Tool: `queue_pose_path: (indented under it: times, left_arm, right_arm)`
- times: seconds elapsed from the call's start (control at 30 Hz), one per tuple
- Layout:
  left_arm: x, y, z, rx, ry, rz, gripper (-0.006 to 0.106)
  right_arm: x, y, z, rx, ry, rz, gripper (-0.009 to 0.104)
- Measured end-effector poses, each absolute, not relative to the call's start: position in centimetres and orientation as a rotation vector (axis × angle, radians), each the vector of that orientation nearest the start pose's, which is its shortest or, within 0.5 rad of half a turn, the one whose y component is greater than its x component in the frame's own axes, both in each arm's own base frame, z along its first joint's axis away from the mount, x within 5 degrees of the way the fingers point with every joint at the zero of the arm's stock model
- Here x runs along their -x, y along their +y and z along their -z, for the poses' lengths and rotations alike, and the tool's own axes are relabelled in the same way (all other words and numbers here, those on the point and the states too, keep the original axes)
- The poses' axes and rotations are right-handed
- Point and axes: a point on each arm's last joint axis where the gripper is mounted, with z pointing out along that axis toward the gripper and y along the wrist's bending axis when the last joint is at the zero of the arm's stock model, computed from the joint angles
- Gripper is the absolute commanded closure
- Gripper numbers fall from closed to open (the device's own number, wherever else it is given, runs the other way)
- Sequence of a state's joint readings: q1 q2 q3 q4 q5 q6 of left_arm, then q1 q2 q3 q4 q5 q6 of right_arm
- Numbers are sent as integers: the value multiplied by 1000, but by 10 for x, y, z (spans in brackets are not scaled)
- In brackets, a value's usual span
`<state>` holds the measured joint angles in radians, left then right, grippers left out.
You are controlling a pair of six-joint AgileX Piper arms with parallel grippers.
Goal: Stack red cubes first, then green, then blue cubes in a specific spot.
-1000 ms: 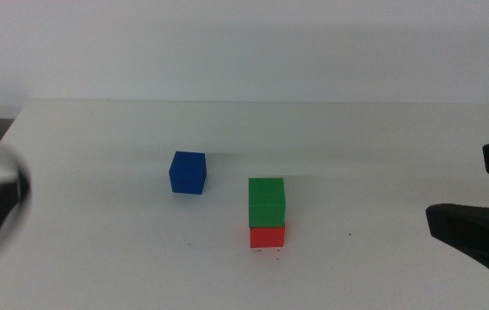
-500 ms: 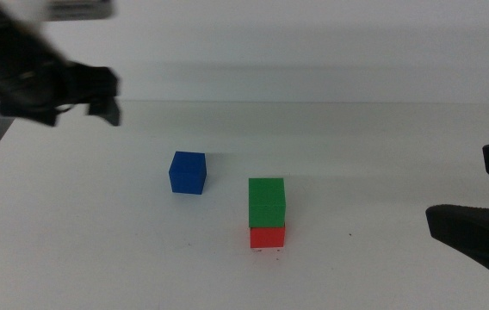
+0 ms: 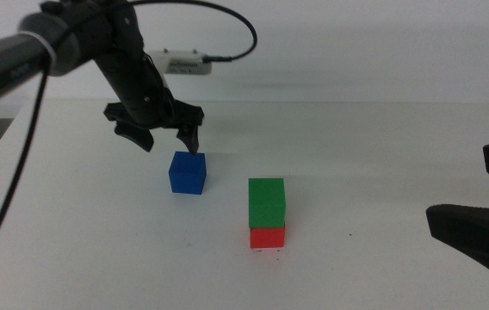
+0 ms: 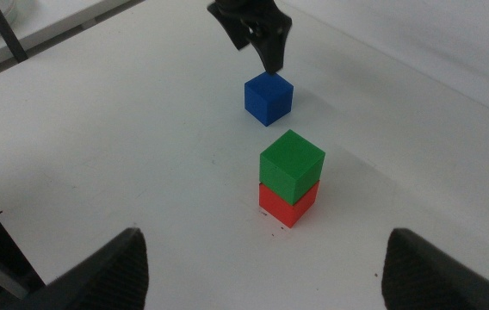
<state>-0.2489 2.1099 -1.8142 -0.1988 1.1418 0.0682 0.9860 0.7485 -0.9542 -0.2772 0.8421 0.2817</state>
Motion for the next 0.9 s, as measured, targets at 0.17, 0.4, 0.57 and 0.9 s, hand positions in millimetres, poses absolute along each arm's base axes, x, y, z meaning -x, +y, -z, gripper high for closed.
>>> queue_pose_path:
  times: [0.17, 0.4, 0.57, 0.9]
  left_arm:
    - [-430, -146, -217, -437, 2889, 252, 7]
    - [-433, -152, -205, -437, 2890, 234, 7]
    - [-436, -155, -186, -440, 2923, 221, 11]
    - [-436, -152, -174, -459, 2971, 166, 91]
  right_arm:
    - [-87, 98, -392, 797, 1963, -437, 4]
    - [-87, 98, -392, 797, 1963, -437, 4]
    - [-87, 98, -392, 797, 1963, -437, 4]
    - [-87, 98, -392, 797, 1963, -437, 4]
